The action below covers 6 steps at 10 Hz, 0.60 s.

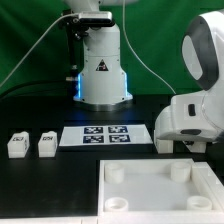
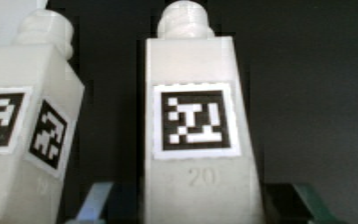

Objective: Assemble one leg

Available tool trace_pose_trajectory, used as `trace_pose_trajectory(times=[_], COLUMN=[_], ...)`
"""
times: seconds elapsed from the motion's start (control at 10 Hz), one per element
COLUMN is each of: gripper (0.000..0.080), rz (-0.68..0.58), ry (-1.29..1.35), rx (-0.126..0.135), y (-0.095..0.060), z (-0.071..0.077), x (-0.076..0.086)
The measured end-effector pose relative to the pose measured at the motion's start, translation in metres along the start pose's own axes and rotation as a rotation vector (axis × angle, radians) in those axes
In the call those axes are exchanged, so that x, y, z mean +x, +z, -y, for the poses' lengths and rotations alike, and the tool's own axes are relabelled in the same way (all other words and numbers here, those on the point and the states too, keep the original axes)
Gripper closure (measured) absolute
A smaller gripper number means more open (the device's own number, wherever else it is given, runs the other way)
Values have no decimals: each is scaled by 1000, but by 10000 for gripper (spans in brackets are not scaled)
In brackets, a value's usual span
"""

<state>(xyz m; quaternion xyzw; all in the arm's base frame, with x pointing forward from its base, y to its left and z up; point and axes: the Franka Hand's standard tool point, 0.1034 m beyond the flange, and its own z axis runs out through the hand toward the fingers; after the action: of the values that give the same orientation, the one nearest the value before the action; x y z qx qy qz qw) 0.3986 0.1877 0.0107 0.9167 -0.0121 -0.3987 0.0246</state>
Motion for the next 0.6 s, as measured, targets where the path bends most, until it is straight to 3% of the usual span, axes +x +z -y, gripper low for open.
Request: trace_pose_trajectory(times=[0.3, 0.4, 0.5, 0.6], gripper=[509, 508, 508, 508], rz=[-12, -39, -46, -125], ry=[-1, -10, -37, -47], rx=[2, 8, 22, 53], y=[-1, -9, -36, -70], z=[0, -1, -16, -29], x=[1, 1, -7, -8])
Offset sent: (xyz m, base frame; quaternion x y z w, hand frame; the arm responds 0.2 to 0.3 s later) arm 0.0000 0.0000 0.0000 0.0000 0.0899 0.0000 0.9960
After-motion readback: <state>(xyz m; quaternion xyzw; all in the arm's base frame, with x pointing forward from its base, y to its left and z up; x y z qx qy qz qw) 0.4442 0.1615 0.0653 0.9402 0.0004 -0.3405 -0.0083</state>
